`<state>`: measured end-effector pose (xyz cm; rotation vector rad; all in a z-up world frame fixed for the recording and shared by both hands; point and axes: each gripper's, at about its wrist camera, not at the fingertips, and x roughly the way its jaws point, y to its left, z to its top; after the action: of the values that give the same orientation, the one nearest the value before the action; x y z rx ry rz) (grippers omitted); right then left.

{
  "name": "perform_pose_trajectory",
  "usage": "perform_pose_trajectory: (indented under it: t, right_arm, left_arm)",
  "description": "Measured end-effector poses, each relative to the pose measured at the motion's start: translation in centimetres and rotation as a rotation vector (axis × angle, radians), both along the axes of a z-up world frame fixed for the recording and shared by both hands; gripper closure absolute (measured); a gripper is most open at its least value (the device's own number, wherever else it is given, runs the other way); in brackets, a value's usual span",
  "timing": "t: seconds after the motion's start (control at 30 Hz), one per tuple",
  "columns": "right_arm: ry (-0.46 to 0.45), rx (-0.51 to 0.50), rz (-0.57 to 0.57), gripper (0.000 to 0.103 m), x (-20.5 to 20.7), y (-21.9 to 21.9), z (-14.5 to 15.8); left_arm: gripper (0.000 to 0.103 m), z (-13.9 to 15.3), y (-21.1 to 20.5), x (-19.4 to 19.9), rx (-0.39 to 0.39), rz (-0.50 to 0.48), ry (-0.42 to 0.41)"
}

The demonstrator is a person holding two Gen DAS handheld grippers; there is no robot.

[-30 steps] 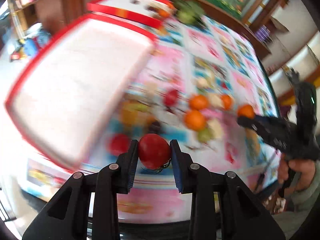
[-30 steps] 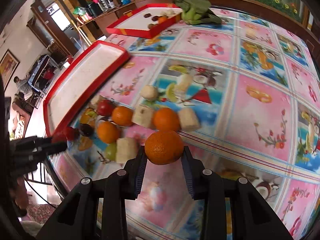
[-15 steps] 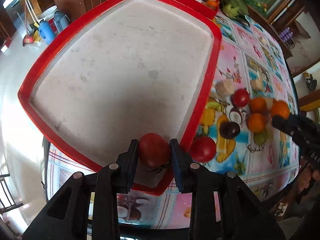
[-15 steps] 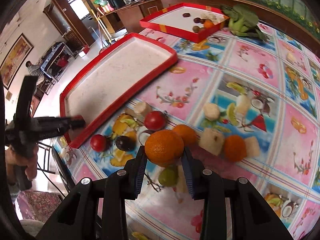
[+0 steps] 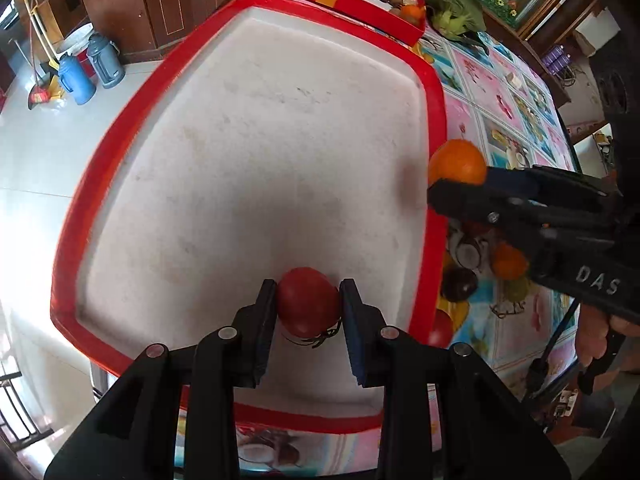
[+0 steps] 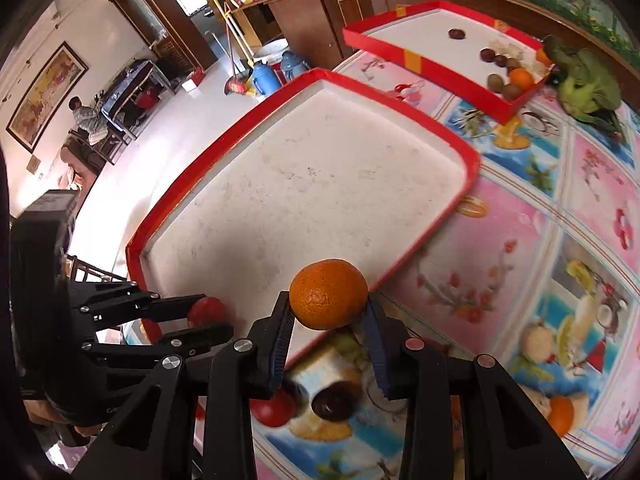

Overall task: Organize fruits
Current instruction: 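Carry tomato and orange into the white tray and open both tools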

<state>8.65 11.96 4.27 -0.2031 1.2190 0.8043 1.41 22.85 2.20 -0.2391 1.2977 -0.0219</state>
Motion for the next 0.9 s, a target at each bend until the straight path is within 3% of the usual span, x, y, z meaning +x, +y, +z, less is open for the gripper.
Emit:
perform_pose_trajectory:
  t: [0.23,0.43,0.77,0.8,0.83,0.9]
  right_arm:
    - [-0.027,-0.045,0.017,0.067,0.3,2.3,-1.0]
    - [-0.050,-0.095,0.030,0.067,0.3,2.9,-2.1]
    - [-0.086,-0.113,0.033,0.066,-0.1,3.0,-2.0]
    - [-0.087,-0.113,0.031,0.066,-0.2,3.0,-1.9]
    - [-0.090,-0.111,0.030,0.065,-0.3,2.9,-1.7]
    - [-0.104,-0.098,0.027,0.056,-0.7,2.6,-1.1]
  left_arm:
    - [0.074,0.0,0.4,0.5,0.094,-0.042,-0.021]
    - [0.074,0.0,0.5,0.5,0.109,-0.069,-0.030]
    - [0.073,0.1,0.4,0.2,0.105,-0.035,-0.040]
    - [0.066,0.1,0.4,0.3,0.092,-0.038,-0.039]
    - [0.052,0.1,0.4,0.2,0.080,-0.037,-0.037]
    - [0.036,0.1,0.3,0.1,0.086,-0.026,-0.031]
